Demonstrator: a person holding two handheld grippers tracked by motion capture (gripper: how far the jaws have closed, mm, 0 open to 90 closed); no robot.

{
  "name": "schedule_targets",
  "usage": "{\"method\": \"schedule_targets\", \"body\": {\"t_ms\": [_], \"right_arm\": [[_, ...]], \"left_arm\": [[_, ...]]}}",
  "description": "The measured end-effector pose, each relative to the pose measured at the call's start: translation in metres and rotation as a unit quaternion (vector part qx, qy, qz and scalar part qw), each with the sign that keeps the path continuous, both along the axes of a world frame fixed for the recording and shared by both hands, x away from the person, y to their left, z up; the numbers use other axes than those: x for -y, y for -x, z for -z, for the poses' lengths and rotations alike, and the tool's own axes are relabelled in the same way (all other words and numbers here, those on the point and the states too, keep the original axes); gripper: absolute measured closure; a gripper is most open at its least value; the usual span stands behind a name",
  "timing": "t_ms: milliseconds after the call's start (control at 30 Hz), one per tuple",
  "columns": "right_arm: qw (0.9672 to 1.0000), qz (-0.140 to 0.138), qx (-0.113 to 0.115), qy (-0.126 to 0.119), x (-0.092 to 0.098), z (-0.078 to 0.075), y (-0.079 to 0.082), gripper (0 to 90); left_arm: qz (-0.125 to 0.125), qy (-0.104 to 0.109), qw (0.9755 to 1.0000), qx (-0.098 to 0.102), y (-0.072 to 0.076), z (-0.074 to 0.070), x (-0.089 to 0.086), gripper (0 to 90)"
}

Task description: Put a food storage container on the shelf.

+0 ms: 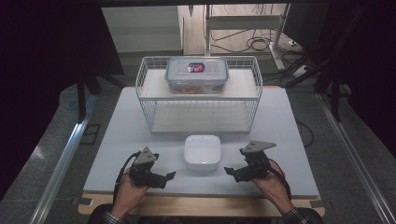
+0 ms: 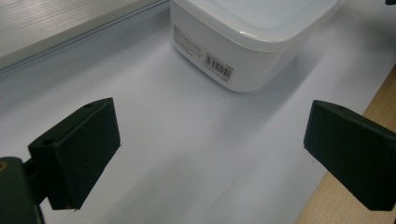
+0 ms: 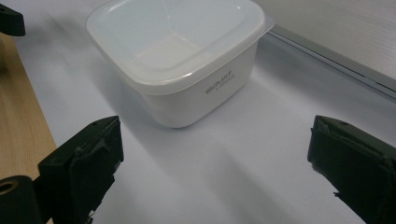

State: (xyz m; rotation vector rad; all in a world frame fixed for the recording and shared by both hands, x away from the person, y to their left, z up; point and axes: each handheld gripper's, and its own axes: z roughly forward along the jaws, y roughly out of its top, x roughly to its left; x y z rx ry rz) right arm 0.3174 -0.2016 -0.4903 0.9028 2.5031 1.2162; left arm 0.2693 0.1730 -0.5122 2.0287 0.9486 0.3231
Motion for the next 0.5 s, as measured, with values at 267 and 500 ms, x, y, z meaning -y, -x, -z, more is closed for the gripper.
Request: {"method": "schedule_targets", "body": {"t_ms": [267, 500], "right_arm": [[0.9999, 0.014, -0.009, -0.003, -0.003, -0.004, -0.004, 1.4], [0.9995, 0.020, -0.026, 0.002, -0.006, -0.006, -0.008, 5.6]], "left_arm": [[0.004, 0.017, 0.9998, -0.009, -0.008, -0.006, 0.001, 6.2], [0.015, 0.007, 0.9999, -0.003, -0.014, -0.011, 0.008, 13.4]]}}
